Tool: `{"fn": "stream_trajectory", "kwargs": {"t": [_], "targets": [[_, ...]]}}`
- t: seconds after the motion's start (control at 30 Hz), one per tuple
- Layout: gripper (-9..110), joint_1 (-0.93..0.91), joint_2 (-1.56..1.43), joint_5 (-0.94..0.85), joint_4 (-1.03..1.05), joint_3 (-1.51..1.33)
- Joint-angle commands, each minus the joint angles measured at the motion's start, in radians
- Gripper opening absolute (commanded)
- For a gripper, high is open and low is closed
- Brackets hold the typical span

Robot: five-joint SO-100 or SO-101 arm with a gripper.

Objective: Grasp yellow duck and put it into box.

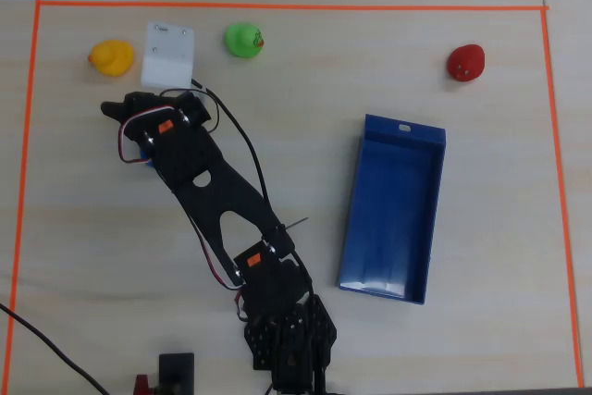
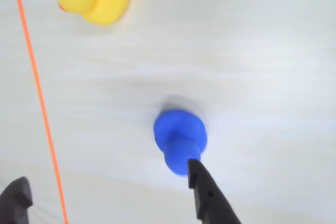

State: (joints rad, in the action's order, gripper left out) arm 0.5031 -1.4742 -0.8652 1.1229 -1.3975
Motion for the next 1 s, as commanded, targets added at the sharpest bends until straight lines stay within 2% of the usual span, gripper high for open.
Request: {"fn": "stream_trajectory", "kwargs": {"t": [0.0, 0.2, 0.37, 0.97], "targets": [[40, -0.012, 0.02, -0.029, -0.023, 0.106], [40, -0.011, 0.12, -0.064, -0.041, 0.215], [39, 0.0, 0.183, -0.064, -0.133, 0.227], [38, -0.035, 0.083, -0.258, -0.586, -0.072]]}}
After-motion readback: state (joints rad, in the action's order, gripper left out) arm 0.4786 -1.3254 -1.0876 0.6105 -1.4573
